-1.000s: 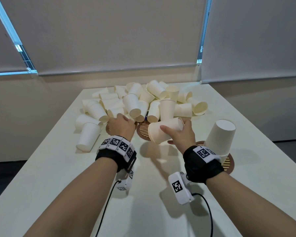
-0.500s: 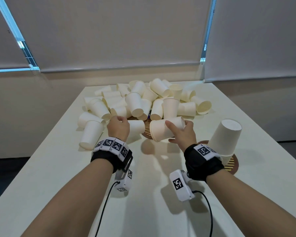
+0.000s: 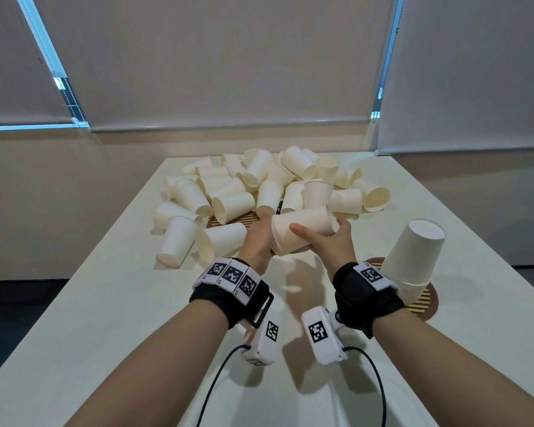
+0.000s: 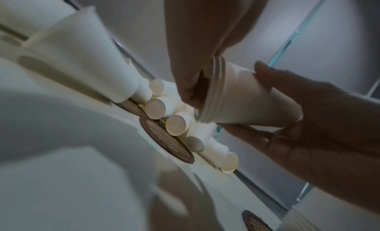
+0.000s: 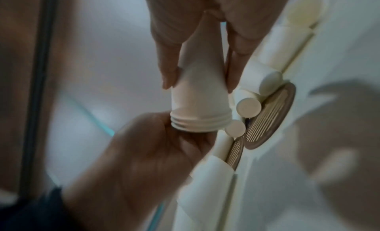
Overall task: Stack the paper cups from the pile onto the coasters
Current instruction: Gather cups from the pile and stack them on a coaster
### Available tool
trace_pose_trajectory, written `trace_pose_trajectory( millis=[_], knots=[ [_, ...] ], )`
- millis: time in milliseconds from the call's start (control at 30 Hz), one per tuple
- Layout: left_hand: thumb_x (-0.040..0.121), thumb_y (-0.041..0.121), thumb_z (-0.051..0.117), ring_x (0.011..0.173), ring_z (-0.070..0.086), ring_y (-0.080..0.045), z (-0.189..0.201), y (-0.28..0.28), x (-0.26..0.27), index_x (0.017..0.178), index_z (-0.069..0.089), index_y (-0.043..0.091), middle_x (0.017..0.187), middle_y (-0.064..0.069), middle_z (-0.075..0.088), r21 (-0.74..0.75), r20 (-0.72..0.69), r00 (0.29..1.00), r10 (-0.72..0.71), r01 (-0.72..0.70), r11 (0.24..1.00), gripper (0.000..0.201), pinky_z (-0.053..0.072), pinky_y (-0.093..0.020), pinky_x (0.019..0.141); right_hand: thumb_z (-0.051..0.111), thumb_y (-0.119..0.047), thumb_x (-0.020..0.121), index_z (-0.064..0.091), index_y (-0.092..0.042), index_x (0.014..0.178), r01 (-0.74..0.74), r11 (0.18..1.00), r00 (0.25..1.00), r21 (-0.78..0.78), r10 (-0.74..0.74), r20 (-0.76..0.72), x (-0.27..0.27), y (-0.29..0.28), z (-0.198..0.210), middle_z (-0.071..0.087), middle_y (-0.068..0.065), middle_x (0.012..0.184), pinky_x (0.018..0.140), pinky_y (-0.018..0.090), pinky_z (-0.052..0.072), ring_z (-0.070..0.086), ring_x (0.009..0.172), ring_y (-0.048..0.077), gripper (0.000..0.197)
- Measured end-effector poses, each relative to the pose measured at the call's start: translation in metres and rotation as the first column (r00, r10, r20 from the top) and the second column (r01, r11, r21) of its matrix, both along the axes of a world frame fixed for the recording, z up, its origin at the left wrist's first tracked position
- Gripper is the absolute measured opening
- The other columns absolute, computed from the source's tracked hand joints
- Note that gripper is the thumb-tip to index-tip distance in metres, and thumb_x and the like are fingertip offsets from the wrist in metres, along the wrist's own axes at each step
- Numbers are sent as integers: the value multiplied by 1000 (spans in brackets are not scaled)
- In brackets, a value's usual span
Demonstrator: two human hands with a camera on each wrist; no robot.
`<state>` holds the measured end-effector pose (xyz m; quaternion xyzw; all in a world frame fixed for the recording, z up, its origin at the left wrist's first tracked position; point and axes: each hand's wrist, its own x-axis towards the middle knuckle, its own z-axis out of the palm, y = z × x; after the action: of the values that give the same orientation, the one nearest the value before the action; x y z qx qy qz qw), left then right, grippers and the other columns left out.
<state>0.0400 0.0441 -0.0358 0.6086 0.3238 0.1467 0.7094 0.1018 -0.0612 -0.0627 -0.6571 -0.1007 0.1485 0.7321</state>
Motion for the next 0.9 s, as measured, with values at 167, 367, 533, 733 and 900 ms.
trace_pose_trajectory(
  millis=[167,367,533,733,900],
  knots=[
    [99,37,38,107,56,-33,-6,16,-20,98,64,3,108,-18,63,805,-145,974,175,13,594,43,44,-39,87,83,-12,65,52,-10,107,-89,990,988,107,102,-119,0,-4,1,64,7,102,81,42,57,64,97,26,52],
    [81,38,65,127,36,-33,-29,57,-53,136,36,14,134,-13,39,748,-554,752,356,261,610,67,38,-47,102,87,-27,55,49,-6,125,-68,997,987,28,71,-144,-2,2,-5,62,13,119,71,41,60,63,106,31,82],
    [67,20,80,118,47,-29,-44,63,-58,130,47,17,124,-12,48,702,-518,835,183,294,648,72,44,-37,97,84,-45,34,48,-6,127,-9,1000,983,22,13,-181,-3,1,-7,61,13,122,60,34,59,62,109,31,107],
    [61,-1,81,100,51,-21,-13,40,-48,124,53,18,108,0,48,563,-199,974,-106,202,802,71,52,-27,68,86,-40,46,48,-5,126,32,996,986,86,-18,-166,-3,-7,7,60,16,123,57,32,58,62,108,31,95],
    [60,-9,78,93,57,-14,1,13,-28,119,43,18,110,1,53,419,-4,976,-217,199,886,74,52,-27,73,82,-18,65,46,-13,128,-77,989,995,126,84,-50,-7,-4,22,62,11,117,70,43,60,63,105,31,73]
  ],
)
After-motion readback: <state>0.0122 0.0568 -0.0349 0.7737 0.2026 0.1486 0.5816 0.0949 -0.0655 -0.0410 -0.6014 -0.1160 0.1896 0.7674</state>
